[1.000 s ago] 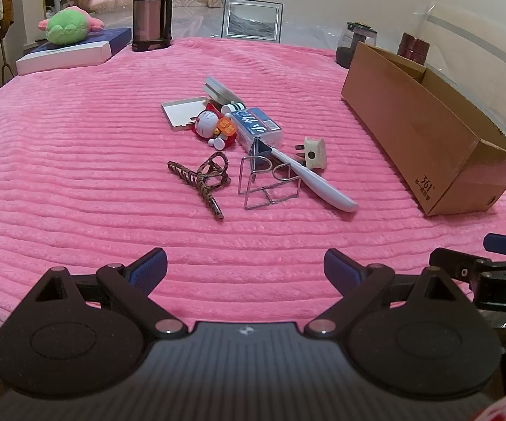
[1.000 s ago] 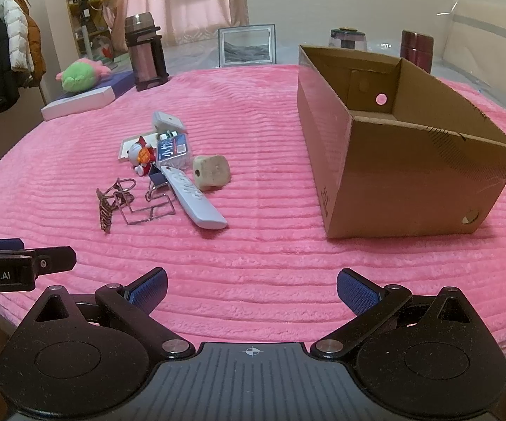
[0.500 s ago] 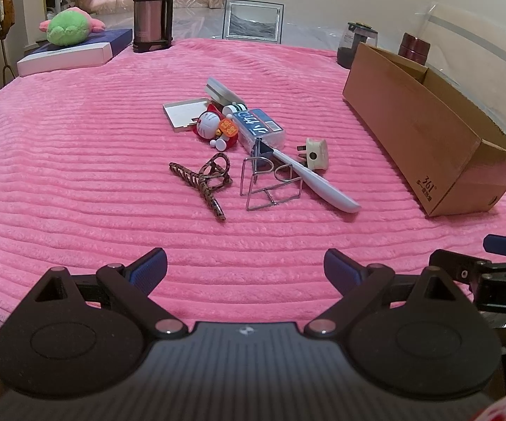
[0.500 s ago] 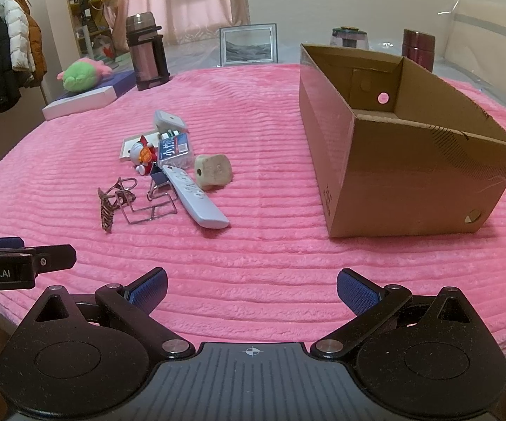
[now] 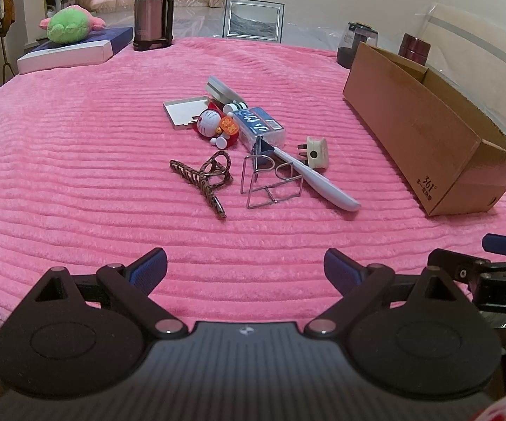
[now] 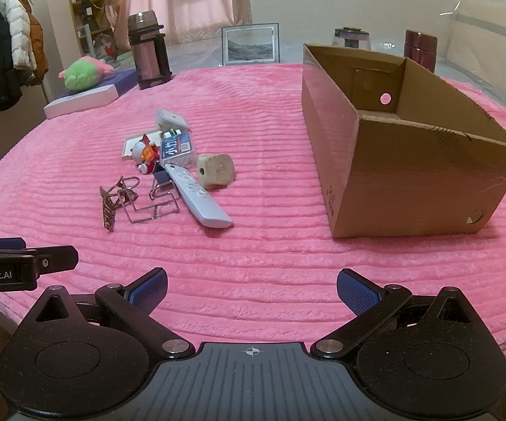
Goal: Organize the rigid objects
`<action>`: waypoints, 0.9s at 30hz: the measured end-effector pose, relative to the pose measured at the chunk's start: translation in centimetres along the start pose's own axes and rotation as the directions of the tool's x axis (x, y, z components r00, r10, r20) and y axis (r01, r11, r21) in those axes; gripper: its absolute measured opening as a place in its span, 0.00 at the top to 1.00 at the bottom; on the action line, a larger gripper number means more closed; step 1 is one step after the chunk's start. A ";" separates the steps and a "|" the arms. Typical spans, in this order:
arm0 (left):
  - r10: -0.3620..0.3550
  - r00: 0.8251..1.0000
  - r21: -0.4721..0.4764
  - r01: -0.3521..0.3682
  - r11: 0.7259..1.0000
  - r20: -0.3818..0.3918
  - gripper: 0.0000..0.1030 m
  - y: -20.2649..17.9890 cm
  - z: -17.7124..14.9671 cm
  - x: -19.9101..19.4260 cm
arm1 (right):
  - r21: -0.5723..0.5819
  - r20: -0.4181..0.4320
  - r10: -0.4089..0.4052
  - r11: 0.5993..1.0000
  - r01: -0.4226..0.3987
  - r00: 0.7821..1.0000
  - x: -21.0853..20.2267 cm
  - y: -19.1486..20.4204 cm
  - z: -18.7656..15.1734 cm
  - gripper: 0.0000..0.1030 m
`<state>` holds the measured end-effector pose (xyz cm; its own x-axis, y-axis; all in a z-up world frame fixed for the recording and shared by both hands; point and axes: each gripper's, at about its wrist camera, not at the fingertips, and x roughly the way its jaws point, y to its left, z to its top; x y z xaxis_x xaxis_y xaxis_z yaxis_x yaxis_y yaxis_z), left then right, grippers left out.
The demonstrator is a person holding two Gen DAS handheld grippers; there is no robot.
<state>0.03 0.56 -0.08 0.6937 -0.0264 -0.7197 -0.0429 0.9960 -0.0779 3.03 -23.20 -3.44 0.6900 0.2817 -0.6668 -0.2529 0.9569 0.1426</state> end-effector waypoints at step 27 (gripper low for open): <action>-0.059 0.998 0.201 0.054 0.978 0.019 0.15 3.6 2.7 3.9 | -0.183 -0.017 0.211 0.960 -0.210 0.977 5.5 1.8 4.2 0.22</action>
<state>4.52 4.29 -1.29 0.7086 -0.0838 -0.7006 0.1405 0.9898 0.0238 9.26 -19.64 -3.77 0.6097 0.4758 -0.6339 -0.5123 0.8469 0.1429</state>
